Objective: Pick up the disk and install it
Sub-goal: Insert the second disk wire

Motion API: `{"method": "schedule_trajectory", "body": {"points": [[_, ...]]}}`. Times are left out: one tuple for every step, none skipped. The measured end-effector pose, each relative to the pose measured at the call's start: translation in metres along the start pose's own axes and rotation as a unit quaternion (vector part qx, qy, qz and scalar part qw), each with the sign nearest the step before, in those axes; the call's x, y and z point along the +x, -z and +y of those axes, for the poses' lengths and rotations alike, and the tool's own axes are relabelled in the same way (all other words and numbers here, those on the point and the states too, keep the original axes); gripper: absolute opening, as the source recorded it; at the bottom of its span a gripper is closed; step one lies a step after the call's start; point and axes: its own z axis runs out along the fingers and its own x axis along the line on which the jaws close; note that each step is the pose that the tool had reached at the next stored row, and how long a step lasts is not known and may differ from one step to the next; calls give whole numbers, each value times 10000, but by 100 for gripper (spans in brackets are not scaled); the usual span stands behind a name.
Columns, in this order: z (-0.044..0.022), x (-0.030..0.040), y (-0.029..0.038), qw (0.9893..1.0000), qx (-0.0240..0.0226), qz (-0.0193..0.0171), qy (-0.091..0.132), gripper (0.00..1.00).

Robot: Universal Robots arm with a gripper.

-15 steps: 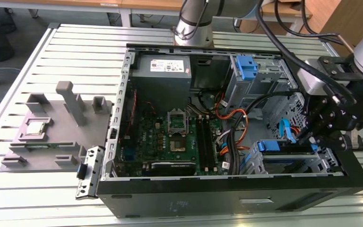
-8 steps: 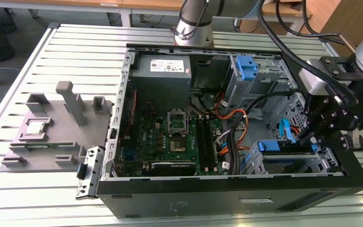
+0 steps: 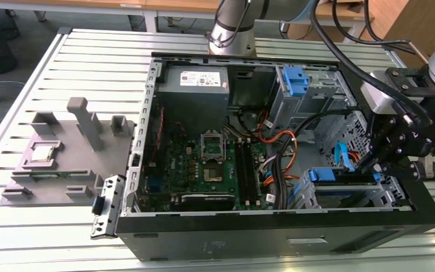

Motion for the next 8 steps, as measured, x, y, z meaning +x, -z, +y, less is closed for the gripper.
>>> {"method": "schedule_trajectory", "body": {"points": [[0,0,0,10000,0,0,0,19],[-1,0,0,10000,0,0,0,19],[-2,0,2,10000,0,2,0,18],[-2,0,1,10000,-1,1,-1,18],[-3,0,1,10000,0,1,0,17],[-4,0,0,10000,0,1,0,17],[-5,0,0,10000,0,0,0,17],[-5,0,0,10000,0,0,0,17]]}}
